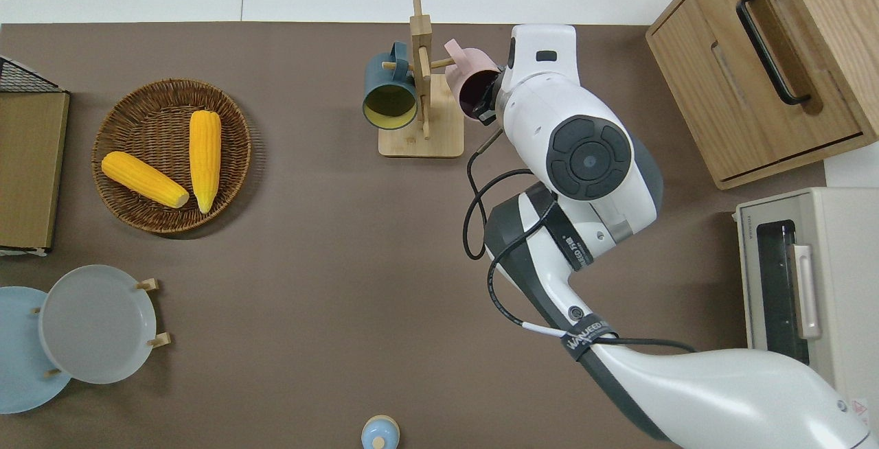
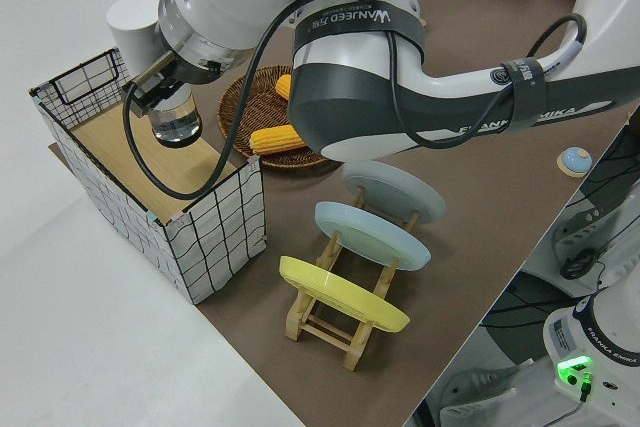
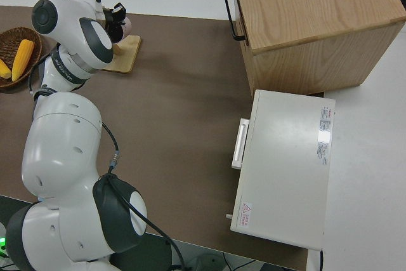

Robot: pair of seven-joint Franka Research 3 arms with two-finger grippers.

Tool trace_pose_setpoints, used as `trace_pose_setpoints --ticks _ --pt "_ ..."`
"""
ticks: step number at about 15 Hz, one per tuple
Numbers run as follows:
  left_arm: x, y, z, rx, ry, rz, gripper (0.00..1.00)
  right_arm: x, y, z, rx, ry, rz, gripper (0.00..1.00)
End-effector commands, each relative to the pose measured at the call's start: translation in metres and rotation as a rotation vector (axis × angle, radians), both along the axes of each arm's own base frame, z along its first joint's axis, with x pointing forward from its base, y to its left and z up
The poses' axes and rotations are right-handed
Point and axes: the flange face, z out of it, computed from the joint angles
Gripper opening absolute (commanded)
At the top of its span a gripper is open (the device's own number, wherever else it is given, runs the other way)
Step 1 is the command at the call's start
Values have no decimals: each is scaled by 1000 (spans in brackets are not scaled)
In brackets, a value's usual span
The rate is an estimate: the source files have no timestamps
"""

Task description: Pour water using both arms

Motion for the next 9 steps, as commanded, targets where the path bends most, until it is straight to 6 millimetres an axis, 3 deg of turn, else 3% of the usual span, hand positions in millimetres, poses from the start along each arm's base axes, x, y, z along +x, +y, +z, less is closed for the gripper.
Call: trace_pose_setpoints --ticks 1,5,9 --pt "-3 -6 18 8 -7 6 0 -9 -8 9 7 25 -25 0" --pt "-3 -6 18 9 -8 6 0 -10 -19 20 -6 41 -47 0" --pt "-3 -7 19 8 -9 7 0 -15 -45 21 -29 65 -75 0"
